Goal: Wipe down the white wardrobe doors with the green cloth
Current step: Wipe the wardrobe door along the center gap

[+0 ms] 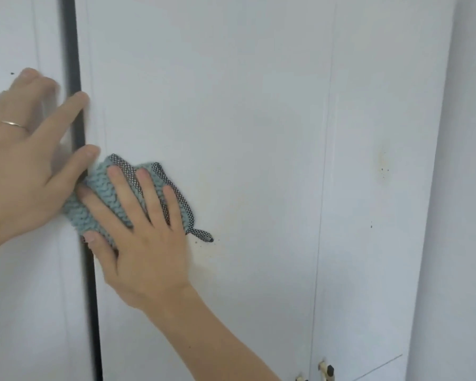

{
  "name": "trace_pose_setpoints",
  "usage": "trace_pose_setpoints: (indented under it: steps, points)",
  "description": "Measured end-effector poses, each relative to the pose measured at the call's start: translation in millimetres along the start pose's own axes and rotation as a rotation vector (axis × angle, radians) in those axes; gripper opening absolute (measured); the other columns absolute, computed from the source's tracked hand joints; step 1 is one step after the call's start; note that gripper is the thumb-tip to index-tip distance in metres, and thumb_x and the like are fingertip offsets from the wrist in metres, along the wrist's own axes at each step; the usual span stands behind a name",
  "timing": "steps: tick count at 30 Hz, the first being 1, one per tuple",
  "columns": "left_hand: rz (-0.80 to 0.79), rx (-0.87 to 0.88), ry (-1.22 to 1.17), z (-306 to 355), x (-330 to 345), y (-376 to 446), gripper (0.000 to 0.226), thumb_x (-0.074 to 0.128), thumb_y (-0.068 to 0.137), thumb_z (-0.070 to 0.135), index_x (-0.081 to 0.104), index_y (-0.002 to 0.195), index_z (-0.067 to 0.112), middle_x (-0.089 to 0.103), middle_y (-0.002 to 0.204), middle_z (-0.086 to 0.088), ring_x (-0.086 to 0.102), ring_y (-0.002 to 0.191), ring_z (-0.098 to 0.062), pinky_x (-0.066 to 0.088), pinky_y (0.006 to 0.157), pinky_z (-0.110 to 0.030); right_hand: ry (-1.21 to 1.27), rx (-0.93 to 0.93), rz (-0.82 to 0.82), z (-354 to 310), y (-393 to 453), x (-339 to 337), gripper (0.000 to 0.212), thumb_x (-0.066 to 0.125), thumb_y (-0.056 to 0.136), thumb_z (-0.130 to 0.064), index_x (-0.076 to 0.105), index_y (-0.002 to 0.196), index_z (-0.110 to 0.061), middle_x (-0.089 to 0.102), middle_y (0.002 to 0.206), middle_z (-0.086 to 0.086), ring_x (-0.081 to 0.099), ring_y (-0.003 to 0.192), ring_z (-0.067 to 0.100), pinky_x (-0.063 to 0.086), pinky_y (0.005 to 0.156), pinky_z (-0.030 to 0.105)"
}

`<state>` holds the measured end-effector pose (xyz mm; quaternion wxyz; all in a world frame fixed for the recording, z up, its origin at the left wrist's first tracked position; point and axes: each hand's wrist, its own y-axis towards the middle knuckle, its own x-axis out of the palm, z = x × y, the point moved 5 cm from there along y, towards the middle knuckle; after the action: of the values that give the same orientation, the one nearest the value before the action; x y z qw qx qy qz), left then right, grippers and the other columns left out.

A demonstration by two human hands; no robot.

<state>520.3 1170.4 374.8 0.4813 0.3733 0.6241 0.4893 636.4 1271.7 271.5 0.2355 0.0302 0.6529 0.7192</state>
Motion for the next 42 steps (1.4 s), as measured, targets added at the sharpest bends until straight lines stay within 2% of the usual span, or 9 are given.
trace_pose_setpoints:
  steps: [4,10,13,15,18,23,28,35,42]
  points:
    - [-0.046,0.01,-0.062,-5.1,6.8,3.1,0.07,0.045,0.101,0.06,0.037,0.162,0.025,0.025,0.166,-0.006,0.021,0.157,-0.036,0.023,0.122,-0.061,0.012,0.023,0.037,61.6,-16.1,-14.0,0.048,0.041,0.107,-0.049,0.041,0.154,-0.041,0.023,0.168,-0.008,0.011,0.158,0.018,0.013,0.127,0.047]
    - [-0.022,0.088,0.077,1.4,6.3,-1.2,0.057,0.033,0.107,0.052,0.04,0.159,0.028,0.037,0.162,-0.017,0.033,0.147,-0.045,0.029,0.119,-0.067,0.007,0.594,0.104,209.0,-53.0,-42.4,0.058,0.018,0.106,-0.054,0.011,0.162,-0.039,0.003,0.172,-0.006,-0.005,0.158,0.016,0.007,0.127,0.051]
    - [-0.007,0.137,0.072,0.4,9.8,-6.6,0.053,0.034,0.11,0.045,0.05,0.154,0.021,0.015,0.164,0.009,0.019,0.155,-0.043,0.031,0.117,-0.065,0.065,0.813,0.203,212.4,-60.2,-40.1,0.061,0.012,0.104,-0.055,0.003,0.161,-0.035,0.0,0.172,-0.004,-0.005,0.158,0.017,0.005,0.126,0.052]
    - [0.026,0.149,0.087,5.9,6.4,-10.5,0.049,0.037,0.11,0.038,0.055,0.15,0.017,0.023,0.162,0.003,0.02,0.155,-0.044,0.03,0.119,-0.065,0.047,0.892,0.263,185.2,-52.9,-30.5,0.063,0.014,0.105,-0.053,0.009,0.163,-0.029,0.002,0.172,0.001,-0.002,0.159,0.022,0.008,0.125,0.054]
    - [0.063,0.121,0.091,13.6,1.8,-15.4,0.045,0.041,0.109,0.029,0.056,0.149,0.015,0.034,0.157,-0.024,0.024,0.152,-0.048,0.029,0.12,-0.064,-0.013,0.713,0.241,113.0,-36.7,-14.0,0.059,0.023,0.109,-0.047,0.015,0.163,-0.025,0.008,0.171,0.008,0.005,0.158,0.031,0.014,0.124,0.058]
    - [0.057,0.117,0.12,24.6,0.5,-28.3,0.048,0.047,0.106,0.027,0.053,0.151,0.011,0.036,0.155,-0.028,0.025,0.154,-0.047,0.029,0.12,-0.063,0.018,0.177,0.024,-13.2,-37.7,14.7,0.055,0.037,0.108,-0.047,0.026,0.161,-0.035,0.01,0.172,-0.001,0.006,0.159,0.027,0.012,0.126,0.054]
    - [0.049,0.068,0.132,29.1,-0.1,-32.0,0.048,0.047,0.107,0.029,0.053,0.153,0.014,0.036,0.158,-0.025,0.024,0.156,-0.041,0.028,0.122,-0.062,0.015,-0.056,-0.03,18.9,-59.5,9.0,0.049,0.042,0.107,-0.048,0.036,0.156,-0.042,0.02,0.169,-0.011,0.013,0.158,0.018,0.015,0.127,0.048]
    - [0.022,-0.013,0.122,33.4,-0.1,-38.9,0.048,0.044,0.108,0.03,0.05,0.155,0.022,0.033,0.164,-0.018,0.019,0.159,-0.034,0.042,0.111,-0.066,0.015,0.573,0.13,171.0,-118.6,-15.3,0.057,0.022,0.107,-0.051,0.014,0.162,-0.036,0.008,0.172,-0.003,0.004,0.159,0.023,0.006,0.127,0.051]
    - [0.038,0.029,0.112,35.7,4.7,-55.7,0.05,0.046,0.108,0.023,0.045,0.158,0.017,0.033,0.166,-0.018,0.019,0.16,-0.033,0.015,0.129,-0.042,0.102,1.063,0.41,171.1,-120.3,-4.1,0.059,0.03,0.109,-0.039,0.023,0.161,-0.013,0.018,0.169,0.012,0.017,0.155,0.038,0.013,0.125,0.054]
